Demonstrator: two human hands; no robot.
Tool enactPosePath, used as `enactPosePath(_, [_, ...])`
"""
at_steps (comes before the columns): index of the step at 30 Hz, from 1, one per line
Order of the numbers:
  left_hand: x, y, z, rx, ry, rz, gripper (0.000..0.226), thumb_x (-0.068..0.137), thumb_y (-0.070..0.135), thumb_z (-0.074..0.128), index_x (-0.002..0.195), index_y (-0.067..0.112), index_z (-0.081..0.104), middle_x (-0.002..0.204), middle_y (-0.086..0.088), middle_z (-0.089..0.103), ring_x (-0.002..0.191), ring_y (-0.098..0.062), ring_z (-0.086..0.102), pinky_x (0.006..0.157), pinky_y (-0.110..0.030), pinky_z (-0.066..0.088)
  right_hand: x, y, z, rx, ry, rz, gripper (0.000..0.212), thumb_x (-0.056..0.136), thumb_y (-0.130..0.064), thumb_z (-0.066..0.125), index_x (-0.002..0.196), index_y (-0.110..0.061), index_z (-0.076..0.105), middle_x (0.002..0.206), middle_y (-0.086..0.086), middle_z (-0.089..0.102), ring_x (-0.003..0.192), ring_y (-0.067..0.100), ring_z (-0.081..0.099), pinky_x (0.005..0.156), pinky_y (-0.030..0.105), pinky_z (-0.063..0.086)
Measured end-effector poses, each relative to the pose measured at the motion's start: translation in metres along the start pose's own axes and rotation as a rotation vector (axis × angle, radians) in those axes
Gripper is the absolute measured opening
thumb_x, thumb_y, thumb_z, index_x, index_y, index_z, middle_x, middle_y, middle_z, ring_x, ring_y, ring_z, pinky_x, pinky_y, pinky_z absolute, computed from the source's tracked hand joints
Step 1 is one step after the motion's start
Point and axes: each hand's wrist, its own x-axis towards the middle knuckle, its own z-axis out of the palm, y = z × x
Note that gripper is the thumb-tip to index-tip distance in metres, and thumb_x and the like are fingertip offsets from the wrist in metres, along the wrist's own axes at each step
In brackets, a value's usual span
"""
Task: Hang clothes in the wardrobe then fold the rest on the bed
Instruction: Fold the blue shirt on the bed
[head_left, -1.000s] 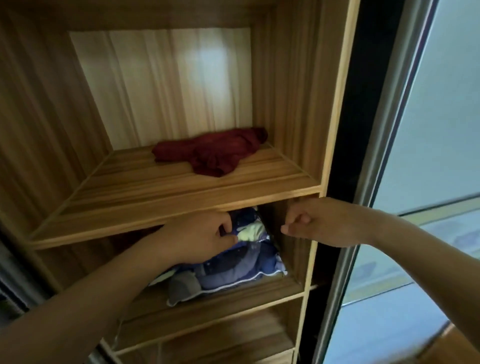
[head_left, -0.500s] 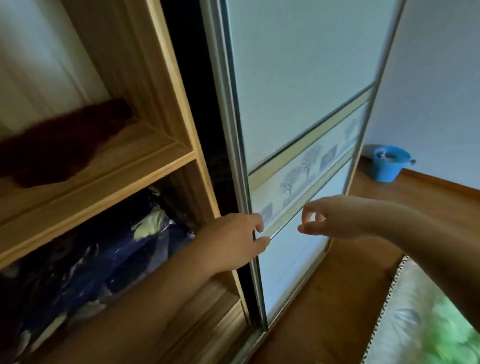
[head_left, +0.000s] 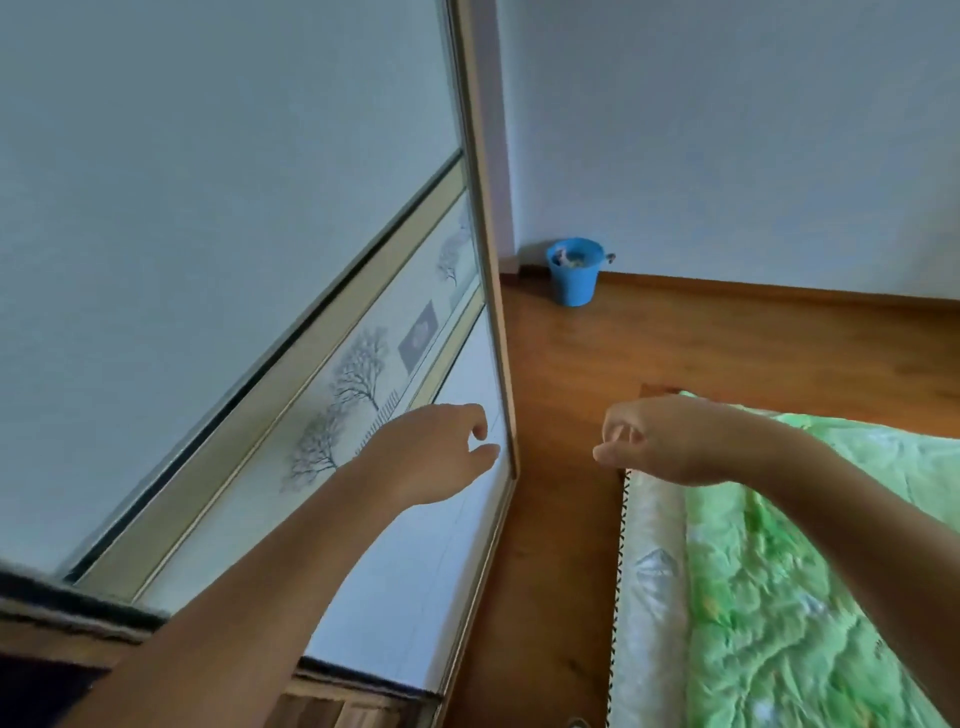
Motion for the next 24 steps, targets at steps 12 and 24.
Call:
enactPosePath(12, [0.152,0.136,0.011,0.068,-0.107,0.360,0.019,0.098,0.048,0.051,0.100,0.030,0.056,0.088,0.013,0.060,0.079,-0.006,0.058,0.063,-0.029,0.046,-0.050,0.135,-0.009,0.092,0.134,0.397,0.040,0.098,-0.061,0.048,0.122,-0.031,0.058,0.104,-0.007,0.066,0.093,0.016,0.057,0.080,0.034,0.045])
enactPosePath(24, [0.326,0.273,0.039,0.250,-0.296,0.765,0.020,0.096,0.057,0.048,0.101,0.039,0.056,0.093,0.018,0.061,0.081,-0.004,0.061,0.073,-0.036,0.055,-0.058,0.233,-0.011,0.243,0.217,0.841,0.047,0.099,-0.062,0.046,0.129,-0.027,0.056,0.088,-0.011,0.052,0.088,0.018,0.052,0.083,0.036,0.051])
